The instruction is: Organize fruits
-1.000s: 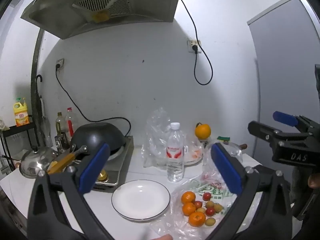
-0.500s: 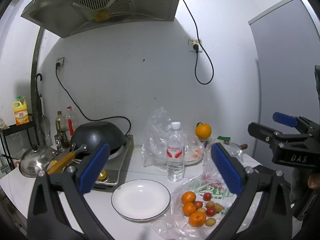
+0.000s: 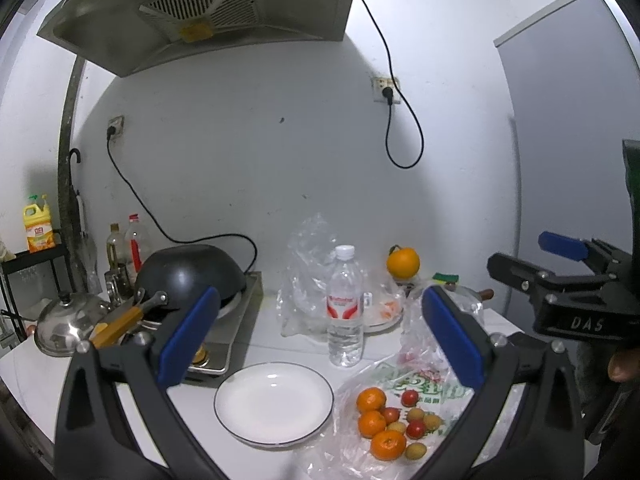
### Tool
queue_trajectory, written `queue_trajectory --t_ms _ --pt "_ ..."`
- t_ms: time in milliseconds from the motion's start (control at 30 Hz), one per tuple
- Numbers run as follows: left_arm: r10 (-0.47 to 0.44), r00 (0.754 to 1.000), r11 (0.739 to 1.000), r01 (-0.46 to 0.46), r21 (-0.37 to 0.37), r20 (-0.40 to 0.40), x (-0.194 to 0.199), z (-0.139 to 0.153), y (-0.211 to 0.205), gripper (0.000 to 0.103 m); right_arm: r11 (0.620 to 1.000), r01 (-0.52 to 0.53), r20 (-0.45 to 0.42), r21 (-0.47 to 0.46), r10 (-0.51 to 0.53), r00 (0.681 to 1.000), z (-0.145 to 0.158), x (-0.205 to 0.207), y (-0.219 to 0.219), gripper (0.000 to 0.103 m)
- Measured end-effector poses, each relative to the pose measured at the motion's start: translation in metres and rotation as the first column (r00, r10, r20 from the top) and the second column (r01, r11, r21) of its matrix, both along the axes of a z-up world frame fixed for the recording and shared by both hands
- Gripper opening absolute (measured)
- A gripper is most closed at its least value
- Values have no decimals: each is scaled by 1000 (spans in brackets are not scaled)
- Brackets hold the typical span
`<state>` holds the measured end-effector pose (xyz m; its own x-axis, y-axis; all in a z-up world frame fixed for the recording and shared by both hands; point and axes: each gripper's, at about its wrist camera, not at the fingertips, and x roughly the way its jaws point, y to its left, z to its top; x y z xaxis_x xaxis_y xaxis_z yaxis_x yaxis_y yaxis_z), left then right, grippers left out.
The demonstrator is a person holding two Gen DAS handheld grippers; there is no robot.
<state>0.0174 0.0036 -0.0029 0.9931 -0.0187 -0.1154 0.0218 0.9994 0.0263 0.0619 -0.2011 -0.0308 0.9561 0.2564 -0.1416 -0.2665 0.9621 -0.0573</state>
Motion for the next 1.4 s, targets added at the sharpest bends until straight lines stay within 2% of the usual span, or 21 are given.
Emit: queue_trajectory --t_ms 400,1000,1267,1400 --pt "6 1000 1000 -6 -13 -11 4 2 -5 102 1000 -16 -9 -10 16 1000 3 3 -3 100" --pt "21 1000 1000 -21 5 0 -5 6 -16 102 1000 -30 -10 9 30 1000 7 -3 -11 100" --pt "33 999 999 -33 7 -28 1 0 -25 102 999 -53 -54 -1 53 997 2 7 -15 100" --pt "42 998 999 -41 31 -47 10 -7 -31 102 998 -58 -75 -12 57 996 -5 15 -19 100"
